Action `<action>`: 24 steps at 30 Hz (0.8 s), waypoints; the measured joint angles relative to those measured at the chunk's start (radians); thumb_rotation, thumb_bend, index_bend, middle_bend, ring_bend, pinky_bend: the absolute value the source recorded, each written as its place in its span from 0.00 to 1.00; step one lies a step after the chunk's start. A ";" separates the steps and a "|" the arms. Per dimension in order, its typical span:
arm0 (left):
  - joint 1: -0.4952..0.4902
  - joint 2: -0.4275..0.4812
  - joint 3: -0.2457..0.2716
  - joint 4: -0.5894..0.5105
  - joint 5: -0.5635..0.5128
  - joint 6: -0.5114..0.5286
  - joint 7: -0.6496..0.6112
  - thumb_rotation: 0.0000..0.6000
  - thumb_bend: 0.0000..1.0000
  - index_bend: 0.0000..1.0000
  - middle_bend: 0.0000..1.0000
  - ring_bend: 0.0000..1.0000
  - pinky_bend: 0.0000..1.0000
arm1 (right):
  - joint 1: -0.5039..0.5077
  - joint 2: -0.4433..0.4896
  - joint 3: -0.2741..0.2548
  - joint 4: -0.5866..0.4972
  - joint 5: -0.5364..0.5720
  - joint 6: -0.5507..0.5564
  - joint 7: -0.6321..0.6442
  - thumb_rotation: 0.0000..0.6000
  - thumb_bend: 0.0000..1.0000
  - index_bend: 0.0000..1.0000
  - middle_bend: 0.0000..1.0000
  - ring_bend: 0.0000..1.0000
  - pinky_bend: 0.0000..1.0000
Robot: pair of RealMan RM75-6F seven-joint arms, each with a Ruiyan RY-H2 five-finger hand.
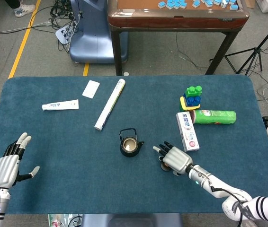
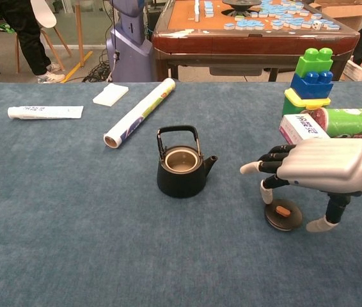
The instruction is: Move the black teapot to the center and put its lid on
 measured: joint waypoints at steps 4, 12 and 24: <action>0.007 0.002 -0.004 -0.001 0.005 -0.001 -0.008 1.00 0.23 0.00 0.00 0.00 0.04 | 0.008 -0.013 -0.006 0.009 0.006 0.018 -0.014 1.00 0.23 0.31 0.02 0.00 0.00; 0.015 0.009 -0.009 -0.003 0.007 -0.012 -0.028 1.00 0.23 0.00 0.00 0.00 0.04 | 0.023 -0.027 -0.023 0.018 0.027 0.033 -0.034 1.00 0.23 0.31 0.02 0.00 0.00; 0.021 0.016 -0.019 -0.003 0.011 -0.031 -0.051 1.00 0.23 0.00 0.00 0.00 0.04 | 0.042 -0.049 -0.045 0.032 0.055 0.045 -0.064 1.00 0.23 0.31 0.02 0.00 0.00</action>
